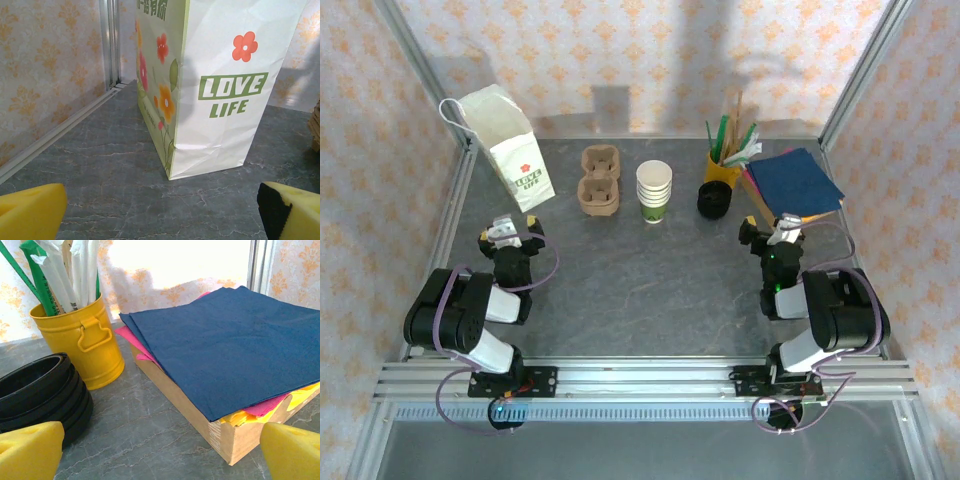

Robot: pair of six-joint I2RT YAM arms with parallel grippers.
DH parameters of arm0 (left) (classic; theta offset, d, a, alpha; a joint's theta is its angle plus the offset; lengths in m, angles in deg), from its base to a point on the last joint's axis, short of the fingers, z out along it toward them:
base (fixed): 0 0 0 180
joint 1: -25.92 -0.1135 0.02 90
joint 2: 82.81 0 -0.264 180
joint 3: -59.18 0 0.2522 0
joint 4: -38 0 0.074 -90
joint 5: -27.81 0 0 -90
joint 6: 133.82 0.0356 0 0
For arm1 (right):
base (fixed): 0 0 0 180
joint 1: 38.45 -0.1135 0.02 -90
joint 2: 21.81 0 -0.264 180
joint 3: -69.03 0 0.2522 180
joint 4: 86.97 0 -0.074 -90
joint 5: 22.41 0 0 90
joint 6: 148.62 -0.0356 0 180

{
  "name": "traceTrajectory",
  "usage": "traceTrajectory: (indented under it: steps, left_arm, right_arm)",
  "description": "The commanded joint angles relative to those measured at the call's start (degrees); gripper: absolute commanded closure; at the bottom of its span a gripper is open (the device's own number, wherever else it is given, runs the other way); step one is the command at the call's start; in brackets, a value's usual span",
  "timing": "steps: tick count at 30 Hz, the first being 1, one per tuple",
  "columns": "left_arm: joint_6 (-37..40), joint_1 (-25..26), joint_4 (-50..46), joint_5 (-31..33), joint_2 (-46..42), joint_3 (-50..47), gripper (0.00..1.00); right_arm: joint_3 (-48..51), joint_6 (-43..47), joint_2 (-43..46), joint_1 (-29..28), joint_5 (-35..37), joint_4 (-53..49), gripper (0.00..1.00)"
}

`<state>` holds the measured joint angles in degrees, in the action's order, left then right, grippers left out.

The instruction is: Pack the takeout coffee

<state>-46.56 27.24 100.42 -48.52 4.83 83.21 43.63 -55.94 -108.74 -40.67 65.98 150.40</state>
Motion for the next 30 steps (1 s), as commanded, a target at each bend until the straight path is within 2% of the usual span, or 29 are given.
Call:
traceTrajectory:
  steps: [1, 30]
  left_arm:
    - [-0.42, -0.49, 2.11, -1.02, 0.26, 0.72, 0.01]
    - [-0.34, -0.44, 2.44, -1.24, 0.2, 0.49, 0.01]
  right_arm:
    - [-1.35, 0.49, -0.16, 0.2, -0.24, 0.19, 0.0]
    - [-1.33, 0.36, -0.13, 0.55, -0.85, 0.09, 0.0]
